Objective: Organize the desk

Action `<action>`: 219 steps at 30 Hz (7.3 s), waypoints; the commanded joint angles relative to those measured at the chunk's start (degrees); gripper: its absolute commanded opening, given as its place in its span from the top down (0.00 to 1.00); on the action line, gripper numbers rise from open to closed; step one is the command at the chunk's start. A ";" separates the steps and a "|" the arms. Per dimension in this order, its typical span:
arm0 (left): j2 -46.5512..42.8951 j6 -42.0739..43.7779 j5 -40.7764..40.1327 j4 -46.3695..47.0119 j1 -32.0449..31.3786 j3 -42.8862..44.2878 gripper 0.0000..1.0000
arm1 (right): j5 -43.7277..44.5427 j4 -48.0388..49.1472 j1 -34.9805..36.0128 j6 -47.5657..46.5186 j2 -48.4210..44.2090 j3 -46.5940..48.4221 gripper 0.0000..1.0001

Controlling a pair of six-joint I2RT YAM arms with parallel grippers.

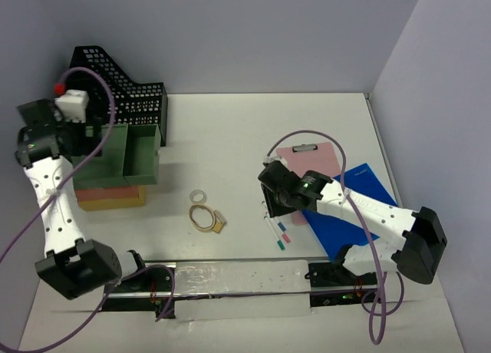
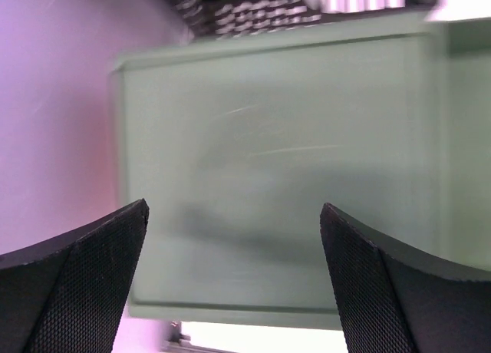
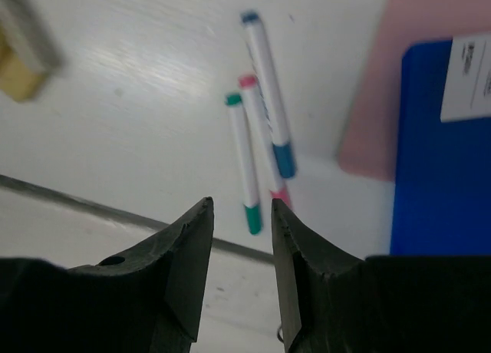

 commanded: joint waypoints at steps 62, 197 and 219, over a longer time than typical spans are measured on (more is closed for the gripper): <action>-17.69 -8.14 -5.34 -2.93 -19.53 -6.61 0.01 | -20.15 21.32 4.30 -5.90 20.43 44.84 1.00; -37.19 -9.04 7.54 -0.06 -13.80 -19.80 0.01 | 1.41 13.23 -1.47 -5.78 19.85 -4.35 0.73; -36.89 -10.48 4.30 1.84 -13.32 -20.58 0.01 | 6.73 3.34 -6.33 -10.97 24.08 19.23 1.00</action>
